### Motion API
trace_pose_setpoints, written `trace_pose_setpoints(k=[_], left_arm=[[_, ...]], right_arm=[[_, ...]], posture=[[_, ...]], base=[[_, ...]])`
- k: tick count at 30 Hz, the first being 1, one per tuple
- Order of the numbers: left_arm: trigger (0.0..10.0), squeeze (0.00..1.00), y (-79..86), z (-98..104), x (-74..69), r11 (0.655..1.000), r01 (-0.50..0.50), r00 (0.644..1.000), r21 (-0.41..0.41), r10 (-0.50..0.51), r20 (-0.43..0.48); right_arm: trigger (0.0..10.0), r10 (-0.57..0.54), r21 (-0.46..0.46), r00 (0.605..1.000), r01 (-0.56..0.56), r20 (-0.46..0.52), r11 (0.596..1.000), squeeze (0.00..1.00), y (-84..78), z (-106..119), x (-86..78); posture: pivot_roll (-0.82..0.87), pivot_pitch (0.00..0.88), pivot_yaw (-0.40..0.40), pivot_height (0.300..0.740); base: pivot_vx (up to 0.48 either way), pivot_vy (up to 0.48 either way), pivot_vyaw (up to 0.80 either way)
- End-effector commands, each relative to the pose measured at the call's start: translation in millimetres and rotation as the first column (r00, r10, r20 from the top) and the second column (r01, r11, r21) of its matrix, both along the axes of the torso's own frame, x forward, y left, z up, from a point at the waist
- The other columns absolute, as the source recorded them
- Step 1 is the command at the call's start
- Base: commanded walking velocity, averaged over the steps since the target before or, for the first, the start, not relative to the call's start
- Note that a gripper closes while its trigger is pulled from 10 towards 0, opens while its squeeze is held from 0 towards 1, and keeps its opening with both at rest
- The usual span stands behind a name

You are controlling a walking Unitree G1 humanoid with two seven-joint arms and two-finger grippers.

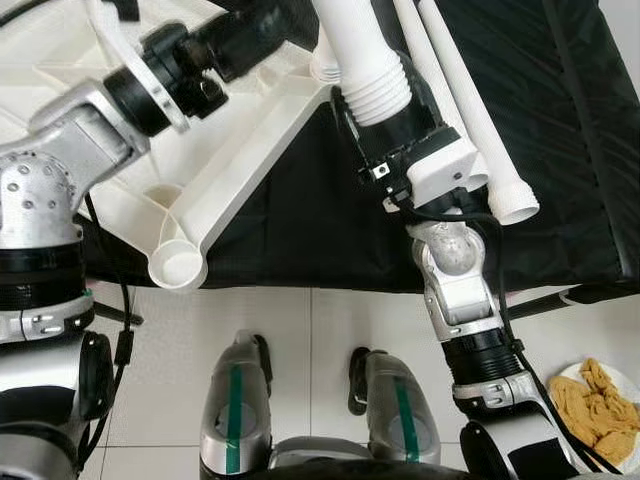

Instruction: Building children table

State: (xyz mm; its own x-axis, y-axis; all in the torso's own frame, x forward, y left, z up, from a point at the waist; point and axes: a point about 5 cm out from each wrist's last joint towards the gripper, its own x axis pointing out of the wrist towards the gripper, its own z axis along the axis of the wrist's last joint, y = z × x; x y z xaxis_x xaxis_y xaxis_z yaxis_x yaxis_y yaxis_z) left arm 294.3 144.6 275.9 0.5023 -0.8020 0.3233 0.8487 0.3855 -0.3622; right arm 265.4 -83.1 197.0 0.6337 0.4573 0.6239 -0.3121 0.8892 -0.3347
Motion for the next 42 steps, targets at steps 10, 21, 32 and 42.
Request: trace_pose_setpoints(k=[10, 21, 32, 42], left_arm=[[10.0, 0.00, -14.9, 15, -13.7, 0.938, 0.341, 0.924, -0.067, -0.321, 0.208], [10.0, 0.00, -21.4, 22, 0.0, 0.944, 0.312, 0.938, -0.102, -0.290, 0.192], [10.0, 0.00, -6.3, 38, 20.2, 0.973, 0.213, 0.961, -0.092, -0.192, 0.202], [9.8, 0.00, 8.4, 50, 30.9, 0.982, 0.170, 0.964, -0.082, -0.148, 0.219]], right_arm=[[10.0, 0.050, -0.033, 0.999, -0.051, -0.015, 0.998, 0.00, 9.6, -6, -4.2], [10.0, 0.064, -0.055, 0.998, -0.066, -0.030, 0.996, 0.00, 12.3, -12, -8.2], [10.0, 0.067, -0.080, 0.997, -0.069, -0.035, 0.994, 0.00, 11.8, -17, -11.3], [10.0, 0.068, -0.090, 0.997, -0.071, -0.035, 0.993, 0.00, 12.3, -18, -12.5]], posture=[[0.06, 0.097, 0.004, 0.740], [0.05, 0.096, 0.012, 0.740], [0.05, 0.097, 0.013, 0.740], [0.05, 0.109, 0.013, 0.740]], base=[[0.000, 0.000, 0.00], [0.000, 0.000, 0.00], [0.000, 0.000, 0.00], [0.000, 0.000, 0.00]])
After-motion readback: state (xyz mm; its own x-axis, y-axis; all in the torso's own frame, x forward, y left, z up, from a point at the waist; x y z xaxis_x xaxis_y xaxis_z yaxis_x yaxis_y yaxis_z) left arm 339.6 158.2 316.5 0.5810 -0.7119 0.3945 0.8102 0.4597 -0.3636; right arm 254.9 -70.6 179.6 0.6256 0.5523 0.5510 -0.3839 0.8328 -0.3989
